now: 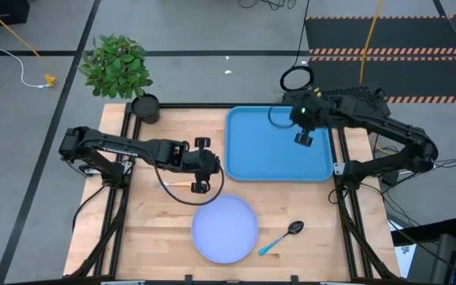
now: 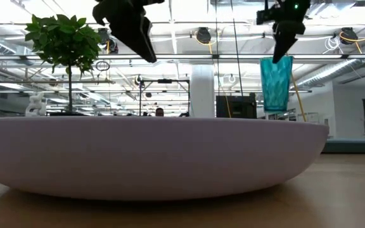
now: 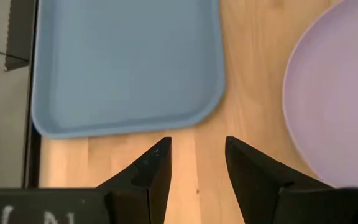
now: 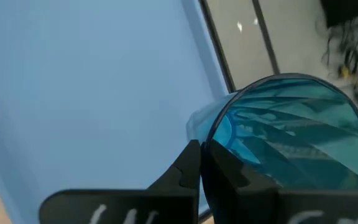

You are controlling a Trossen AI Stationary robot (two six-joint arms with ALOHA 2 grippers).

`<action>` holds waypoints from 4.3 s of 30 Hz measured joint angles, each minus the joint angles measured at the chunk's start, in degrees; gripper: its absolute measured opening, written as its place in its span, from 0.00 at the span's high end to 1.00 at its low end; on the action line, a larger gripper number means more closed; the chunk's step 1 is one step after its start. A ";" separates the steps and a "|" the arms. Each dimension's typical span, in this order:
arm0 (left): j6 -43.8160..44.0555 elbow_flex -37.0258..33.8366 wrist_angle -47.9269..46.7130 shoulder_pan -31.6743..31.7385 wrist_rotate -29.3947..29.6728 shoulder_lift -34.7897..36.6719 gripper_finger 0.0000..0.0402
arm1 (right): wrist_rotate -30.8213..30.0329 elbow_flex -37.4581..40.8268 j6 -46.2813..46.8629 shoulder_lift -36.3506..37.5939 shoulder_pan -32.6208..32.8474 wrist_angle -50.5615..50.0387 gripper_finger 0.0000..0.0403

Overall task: Pick and place plate/cup/fork/spoon on tray
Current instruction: Put the blue cup on the top right of the blue tray, then put the purple plate on the blue tray to the bottom right of the blue cup

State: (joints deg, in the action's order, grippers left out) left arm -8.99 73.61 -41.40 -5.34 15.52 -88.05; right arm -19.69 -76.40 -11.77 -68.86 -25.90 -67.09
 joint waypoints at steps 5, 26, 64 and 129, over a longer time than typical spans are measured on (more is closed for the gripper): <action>-1.02 -2.39 3.82 -0.96 -0.54 0.00 0.62 | 3.88 0.00 -1.22 -0.02 -7.99 0.25 1.00; -1.22 -3.42 5.13 -6.92 -5.06 0.02 0.62 | 6.54 2.60 -1.48 -5.08 -23.47 3.80 0.99; -2.34 -3.42 4.76 -7.87 -5.08 0.02 0.62 | 6.37 14.67 -1.39 -5.07 -26.15 18.32 0.99; 11.05 -13.06 15.99 -37.49 -2.09 -0.20 0.40 | 9.31 29.24 32.27 -10.08 50.61 63.04 0.57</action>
State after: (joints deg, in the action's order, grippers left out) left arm 2.06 60.55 -25.41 -42.84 13.43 -88.25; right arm -10.38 -47.16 20.50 -78.94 24.71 -4.05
